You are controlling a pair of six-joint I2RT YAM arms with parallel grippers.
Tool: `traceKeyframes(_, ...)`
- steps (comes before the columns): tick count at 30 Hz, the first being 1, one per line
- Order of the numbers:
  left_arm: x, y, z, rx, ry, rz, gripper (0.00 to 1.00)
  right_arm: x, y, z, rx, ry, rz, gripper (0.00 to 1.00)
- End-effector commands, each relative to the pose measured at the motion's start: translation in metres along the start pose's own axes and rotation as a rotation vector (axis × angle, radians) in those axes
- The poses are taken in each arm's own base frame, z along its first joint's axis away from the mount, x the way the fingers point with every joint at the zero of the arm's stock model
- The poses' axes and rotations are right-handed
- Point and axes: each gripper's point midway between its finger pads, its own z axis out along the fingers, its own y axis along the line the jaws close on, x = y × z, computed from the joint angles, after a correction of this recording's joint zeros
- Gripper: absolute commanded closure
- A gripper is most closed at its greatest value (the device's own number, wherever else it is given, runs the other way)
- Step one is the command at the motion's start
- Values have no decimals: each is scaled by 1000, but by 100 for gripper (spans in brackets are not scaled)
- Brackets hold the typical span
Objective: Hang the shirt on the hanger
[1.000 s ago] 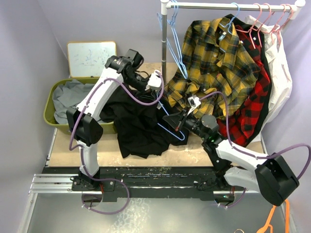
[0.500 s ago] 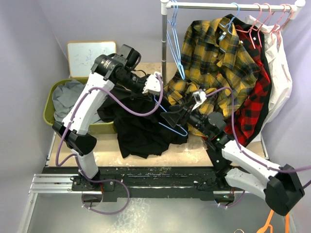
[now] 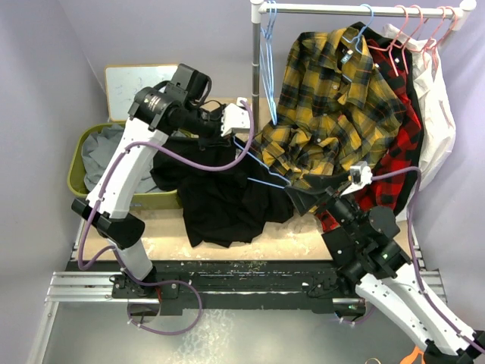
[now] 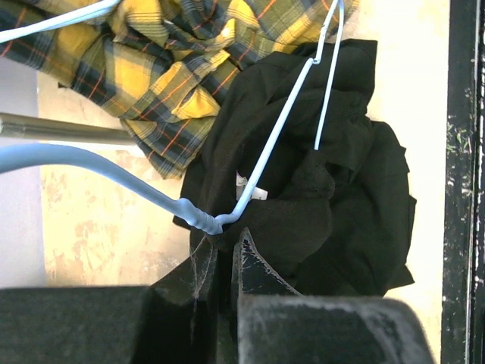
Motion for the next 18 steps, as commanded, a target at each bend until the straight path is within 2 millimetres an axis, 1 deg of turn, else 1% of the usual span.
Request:
traceKeyframes(1,-29,16,-35,-158,-69,-6,100,59,-11,-16,20,192,95,15)
traceKeyframes(3,-29,17,-39,-172,-65,-8,100,72,-11,-18,5,203,151,21)
traceKeyframes(4,-28,16,-39,-175,-61,-11,100,75,-10,-18,-2,203,170,23)
traceKeyframes(10,-21,17,-40,-194,-41,-29,100,84,-10,-8,-23,214,180,30)
traceKeyframes(12,-21,19,-42,-205,-47,-47,100,91,-13,-5,-23,213,192,30)
traceKeyframes(16,-16,21,-47,-215,-57,-75,100,111,-28,2,12,200,218,27)
traceKeyframes(18,-14,21,-47,-217,-54,-80,100,114,-30,8,6,182,234,25)
